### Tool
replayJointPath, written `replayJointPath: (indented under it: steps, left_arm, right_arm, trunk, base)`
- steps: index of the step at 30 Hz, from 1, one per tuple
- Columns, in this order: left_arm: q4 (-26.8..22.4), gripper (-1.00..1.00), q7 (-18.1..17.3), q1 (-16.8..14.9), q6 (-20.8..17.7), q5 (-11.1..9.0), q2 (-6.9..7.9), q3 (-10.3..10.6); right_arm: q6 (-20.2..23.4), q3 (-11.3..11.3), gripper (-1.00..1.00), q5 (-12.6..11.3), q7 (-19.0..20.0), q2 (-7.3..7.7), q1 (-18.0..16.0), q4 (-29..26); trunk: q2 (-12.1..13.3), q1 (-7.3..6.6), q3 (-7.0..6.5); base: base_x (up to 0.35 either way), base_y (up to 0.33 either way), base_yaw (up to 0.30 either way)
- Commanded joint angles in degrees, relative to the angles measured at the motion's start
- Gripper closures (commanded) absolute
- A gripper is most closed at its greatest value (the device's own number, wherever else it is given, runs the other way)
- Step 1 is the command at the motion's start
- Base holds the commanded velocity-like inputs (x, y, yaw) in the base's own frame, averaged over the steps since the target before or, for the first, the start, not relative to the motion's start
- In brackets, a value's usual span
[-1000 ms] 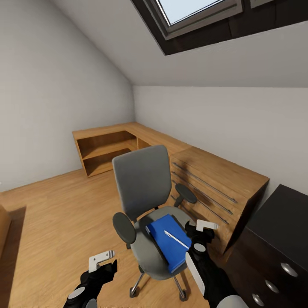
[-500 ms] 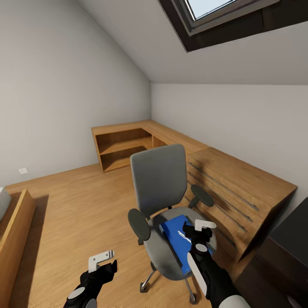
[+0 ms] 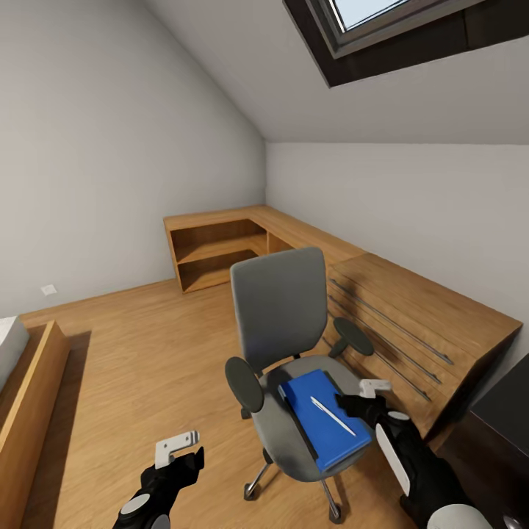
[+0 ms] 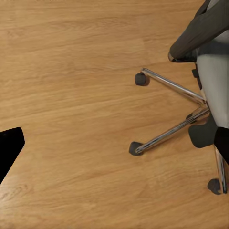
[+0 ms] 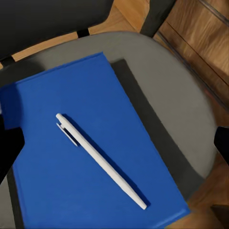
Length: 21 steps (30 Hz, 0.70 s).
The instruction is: In the bedroom, organize the workspace by keeping the computer under the desk, ensuring the monitor is on the desk, placing the keyboard on the desk next to the monitor, placing the mouse on the desk next to the keyboard, moving the folder from the swivel chair onto the desk next to the mouse, stacking the notebook on top of the folder with the pen on top of the notebook, and positioning the swivel chair next to the desk.
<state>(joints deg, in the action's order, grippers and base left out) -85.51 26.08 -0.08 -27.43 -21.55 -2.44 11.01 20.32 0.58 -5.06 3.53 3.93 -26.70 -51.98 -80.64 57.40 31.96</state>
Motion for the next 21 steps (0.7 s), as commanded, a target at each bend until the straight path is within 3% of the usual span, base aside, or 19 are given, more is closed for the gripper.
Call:
replayJointPath:
  steps: [1, 6, 14, 21]
  left_arm:
    - [-0.1, -1.0, 0.46, -0.01, -0.09, -0.6, 0.03, 0.1]
    - [-0.09, -1.0, -0.03, -0.01, -0.08, -0.62, 0.13, 0.14]
    - [-0.09, -1.0, 0.38, -0.01, -0.08, -0.56, 0.22, 0.07]
    - [-0.09, -1.0, 0.33, -0.01, -0.07, -0.55, 0.32, -0.46]
  right_arm:
    - [0.81, 0.04, -1.0, -0.44, 0.25, 0.25, -0.01, -0.2]
    - [1.03, 0.1, -1.0, -0.18, 0.54, 0.52, -0.01, -0.54]
    - [1.03, 1.34, -1.0, -0.09, 0.81, 0.35, -0.01, -0.05]
    - [1.44, 3.12, -1.0, 0.6, 6.37, 0.53, -0.01, 0.11]
  trunk:
    - [-0.03, 0.0, 0.05]
    - [-0.03, 0.0, 0.05]
    - [-0.03, 0.0, 0.05]
    - [-0.03, 0.0, 0.05]
  base:
    - [0.0, 0.0, 0.0]
    - [0.051, 0.0, 0.0]
    - [0.242, 0.0, 0.0]
    - [0.178, 0.0, 0.0]
